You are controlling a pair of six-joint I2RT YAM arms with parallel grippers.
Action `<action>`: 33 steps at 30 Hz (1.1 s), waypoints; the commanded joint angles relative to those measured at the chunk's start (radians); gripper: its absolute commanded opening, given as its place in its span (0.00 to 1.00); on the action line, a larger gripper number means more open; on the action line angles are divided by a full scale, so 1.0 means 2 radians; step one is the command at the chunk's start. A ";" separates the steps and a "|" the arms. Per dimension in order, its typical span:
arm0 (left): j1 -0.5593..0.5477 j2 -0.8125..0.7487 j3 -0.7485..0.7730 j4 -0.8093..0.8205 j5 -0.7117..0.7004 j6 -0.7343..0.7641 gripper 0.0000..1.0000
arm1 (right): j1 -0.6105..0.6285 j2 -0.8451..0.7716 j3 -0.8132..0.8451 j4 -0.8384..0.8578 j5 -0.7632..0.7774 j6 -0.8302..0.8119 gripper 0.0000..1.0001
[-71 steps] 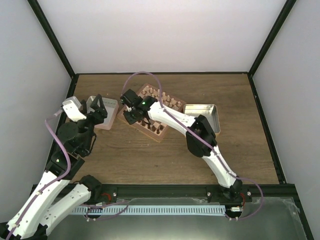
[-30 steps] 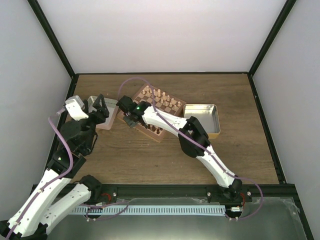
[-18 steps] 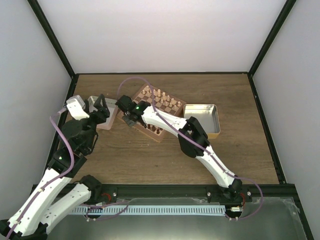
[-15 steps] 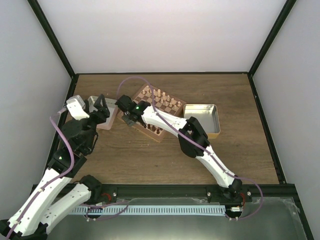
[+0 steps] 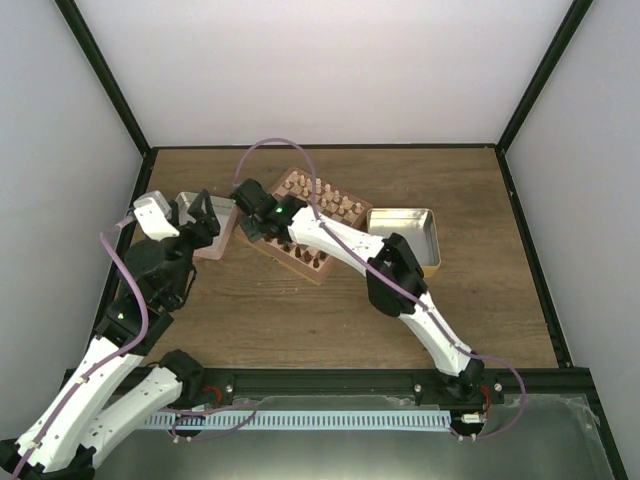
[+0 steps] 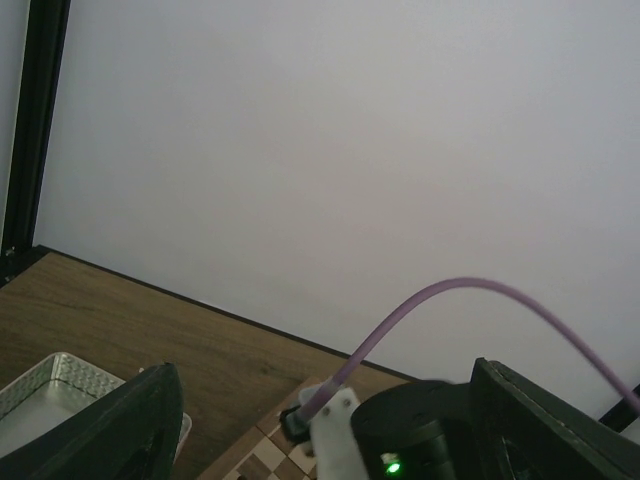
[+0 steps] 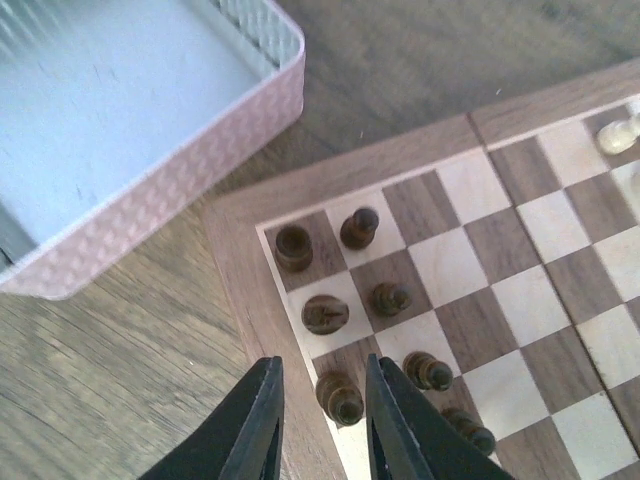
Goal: Set up the chess pieces on the board
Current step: Place the chess piece on the chessboard, then adjust the chess piece on the chessboard.
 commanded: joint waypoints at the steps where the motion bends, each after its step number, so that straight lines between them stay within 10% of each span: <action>1: 0.001 -0.003 -0.006 -0.009 0.006 -0.006 0.80 | 0.003 -0.038 -0.002 0.010 0.019 0.023 0.26; 11: 0.001 0.011 -0.040 -0.053 0.032 -0.076 0.77 | -0.020 -0.156 -0.136 0.069 0.019 0.080 0.27; 20: 0.003 0.114 -0.101 -0.024 0.138 -0.158 0.32 | -0.079 -0.300 -0.318 0.129 -0.011 0.133 0.27; 33: 0.112 0.325 -0.091 0.077 0.330 -0.190 0.09 | -0.109 -0.469 -0.518 0.222 -0.052 0.148 0.27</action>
